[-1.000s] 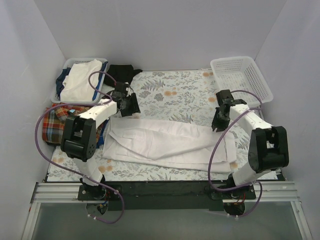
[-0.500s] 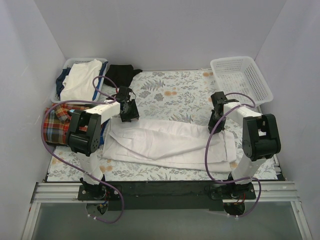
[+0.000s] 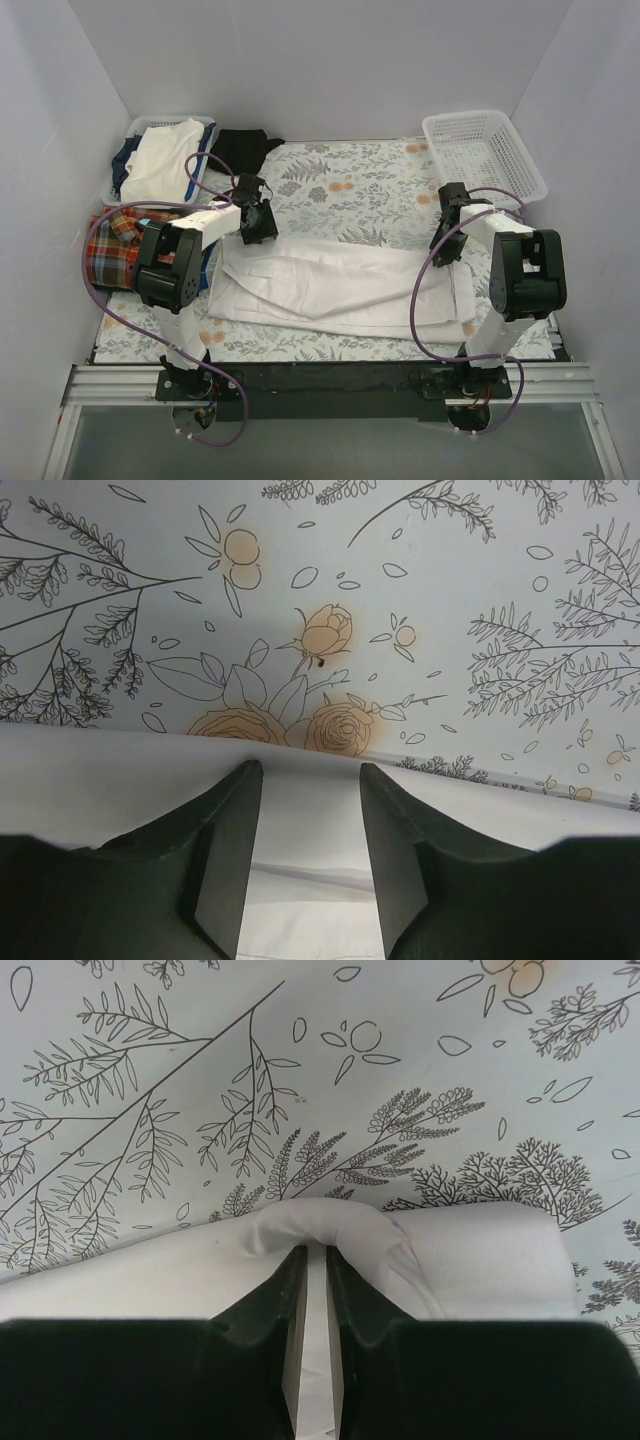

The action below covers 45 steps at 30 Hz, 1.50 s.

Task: Fold and stack the long sleeve shirts
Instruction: Fold the shirt

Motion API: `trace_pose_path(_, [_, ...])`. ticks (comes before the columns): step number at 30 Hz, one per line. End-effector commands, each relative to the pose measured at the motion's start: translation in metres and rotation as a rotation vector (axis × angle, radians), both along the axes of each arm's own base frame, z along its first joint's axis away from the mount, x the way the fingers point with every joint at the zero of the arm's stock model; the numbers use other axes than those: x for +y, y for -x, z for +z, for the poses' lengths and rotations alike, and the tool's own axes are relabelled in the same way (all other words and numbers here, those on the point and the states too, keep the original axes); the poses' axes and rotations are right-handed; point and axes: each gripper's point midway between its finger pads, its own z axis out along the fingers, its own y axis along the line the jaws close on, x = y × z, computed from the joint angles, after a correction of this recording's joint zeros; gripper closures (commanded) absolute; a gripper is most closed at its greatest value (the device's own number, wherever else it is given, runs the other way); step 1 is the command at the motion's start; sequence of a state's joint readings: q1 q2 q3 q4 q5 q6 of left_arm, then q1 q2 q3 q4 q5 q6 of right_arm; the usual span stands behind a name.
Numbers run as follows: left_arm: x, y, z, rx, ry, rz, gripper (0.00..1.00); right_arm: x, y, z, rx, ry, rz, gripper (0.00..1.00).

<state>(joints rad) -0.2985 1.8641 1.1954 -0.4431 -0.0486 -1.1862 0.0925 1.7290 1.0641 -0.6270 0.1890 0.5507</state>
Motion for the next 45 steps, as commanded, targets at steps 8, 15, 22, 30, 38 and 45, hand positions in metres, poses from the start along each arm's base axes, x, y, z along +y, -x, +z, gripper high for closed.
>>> trace_pose_path(8, [-0.040, -0.018, 0.076, -0.135, 0.032, -0.237, 0.36, 0.012, -0.028, 0.086, -0.260, 0.037, 0.110, 0.66])
trace_pose_path(15, [-0.175, 0.021, 0.109, -0.217, 0.148, -0.686, 0.32, 0.003, -0.018, 0.121, -0.316, 0.067, 0.073, 0.61])
trace_pose_path(22, [-0.288, 0.090, 0.109, -0.238, 0.329, -1.034, 0.28, -0.048, -0.016, 0.167, -0.362, 0.118, -0.063, 0.61])
trace_pose_path(30, [-0.335, 0.137, 0.096, -0.179, 0.401, -1.193, 0.26, -0.095, 0.000, 0.177, -0.388, 0.059, -0.180, 0.61])
trace_pose_path(38, [-0.346, 0.151, 0.048, -0.102, 0.299, -1.163, 0.25, -0.096, 0.008, 0.175, -0.383, 0.024, -0.180, 0.62])
trace_pose_path(45, [-0.312, 0.086, -0.021, -0.092, -0.096, -0.915, 0.25, -0.091, 0.011, 0.176, -0.388, 0.006, -0.173, 0.62])
